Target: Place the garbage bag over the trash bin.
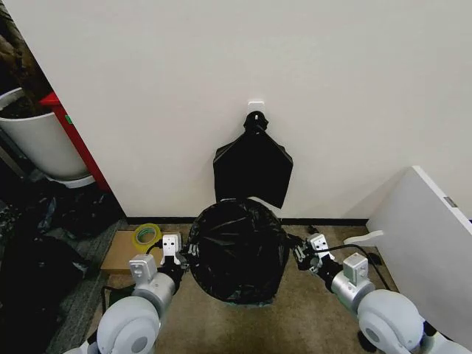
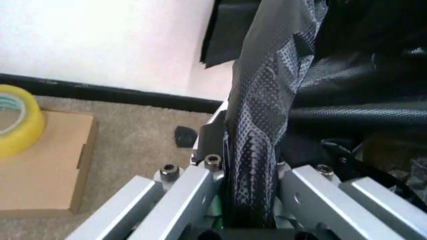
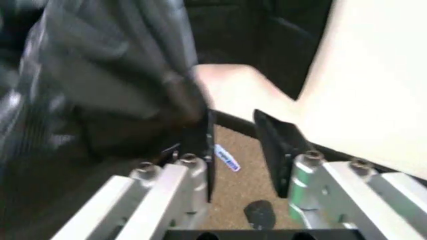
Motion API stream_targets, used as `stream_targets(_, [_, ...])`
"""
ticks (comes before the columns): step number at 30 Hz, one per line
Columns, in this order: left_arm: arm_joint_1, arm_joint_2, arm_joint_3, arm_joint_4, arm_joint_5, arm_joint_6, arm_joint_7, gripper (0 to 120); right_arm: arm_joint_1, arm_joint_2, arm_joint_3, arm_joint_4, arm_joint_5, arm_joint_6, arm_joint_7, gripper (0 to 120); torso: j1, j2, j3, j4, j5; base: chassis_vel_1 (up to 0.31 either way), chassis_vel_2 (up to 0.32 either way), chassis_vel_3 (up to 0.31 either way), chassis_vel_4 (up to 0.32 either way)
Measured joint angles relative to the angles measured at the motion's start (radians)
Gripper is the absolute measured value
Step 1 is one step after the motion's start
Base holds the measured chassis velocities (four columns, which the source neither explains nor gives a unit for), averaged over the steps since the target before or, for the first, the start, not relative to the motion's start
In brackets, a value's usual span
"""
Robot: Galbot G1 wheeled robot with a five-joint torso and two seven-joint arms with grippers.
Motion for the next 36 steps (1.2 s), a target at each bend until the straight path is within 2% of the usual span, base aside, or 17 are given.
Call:
stream_targets(3, [-0.001,0.004,-0.005,0.029,-0.002,-0.015,0.018,0,-0.025,0.0,0.088,0.016,0.1,-0.012,-0.001,39,0.0,0.0,0.0,0.0,0.0001,0.0,0.0,0.0,0.0])
stream_targets(5, [-0.001,0.005,-0.006,0.035,0.0,-0.021,0.025,0,-0.029,-0.001,0.103,0.02,0.123,-0.015,-0.001,39,0.0,0.0,0.0,0.0,0.0,0.0,0.0,0.0,0.0])
stream_targets(7, [-0.001,0.012,-0.01,0.068,0.02,-0.065,0.094,0,-0.042,-0.007,0.156,0.044,0.265,-0.037,-0.008,52,0.0,0.0,0.0,0.0,0.0,0.0,0.0,0.0,0.0])
stream_targets(8, [-0.001,0.012,-0.01,0.068,0.02,-0.065,0.094,0,-0.042,-0.007,0.156,0.044,0.265,-0.037,-0.008,52,0.0,0.0,0.0,0.0,0.0,0.0,0.0,0.0,0.0])
stream_targets(11, [-0.005,0.03,-0.011,0.169,0.09,-0.195,0.303,0,-0.026,-0.016,0.205,0.051,0.512,-0.082,-0.033,68,0.0,0.0,0.0,0.0,-0.0001,0.0,0.0,0.0,0.0])
stream_targets(13, [-0.007,0.032,-0.01,0.185,0.099,-0.217,0.333,0,-0.019,-0.016,0.209,0.048,0.545,-0.089,-0.037,70,0.0,0.0,0.0,0.0001,-0.0001,0.0,0.0,0.0,0.0])
stream_targets(17, [-0.003,0.047,-0.005,0.237,0.175,-0.339,0.487,0,0.025,-0.01,0.211,0.009,0.703,-0.107,-0.104,90,0.0,0.0,0.0,0.0001,0.0002,0.0,0.0,0.0,0.0])
stream_targets(18, [-0.003,0.047,-0.005,0.237,0.175,-0.339,0.487,0,0.025,-0.01,0.211,0.009,0.703,-0.107,-0.104,90,0.0,0.0,0.0,0.0001,0.0002,0.0,0.0,0.0,0.0])
stream_targets(20, [0.005,0.055,-0.002,0.244,0.214,-0.382,0.523,0,0.042,-0.011,0.206,-0.009,0.731,-0.107,-0.142,98,0.0,0.0,0.0,0.0,0.0001,0.0,0.0,0.0,0.0])
stream_targets(24, [0.015,0.06,0.004,0.246,0.248,-0.412,0.55,0,0.075,-0.019,0.192,-0.023,0.742,-0.109,-0.18,100,0.0,0.0,0.0,0.0001,0.0001,0.0,0.0,0.0,0.0])
stream_targets(30, [0.02,0.056,0.007,0.242,0.254,-0.415,0.55,0,0.105,-0.028,0.173,-0.031,0.737,-0.122,-0.2,99,0.0,0.0,0.0,0.0,-0.0001,0.0,0.0,0.0,0.0])
stream_targets(33, [0.023,0.056,0.008,0.234,0.251,-0.415,0.547,0,0.108,-0.03,0.161,-0.037,0.715,-0.127,-0.204,85,0.0,0.0,0.0,0.0001,0.0,0.0,0.0,0.0,0.0])
stream_targets(36, [0.023,0.056,0.011,0.23,0.25,-0.414,0.546,0,0.109,-0.032,0.155,-0.042,0.703,-0.131,-0.206,79,0.0,0.0,0.0,0.0,0.0,0.0,0.0,0.0,0.0])
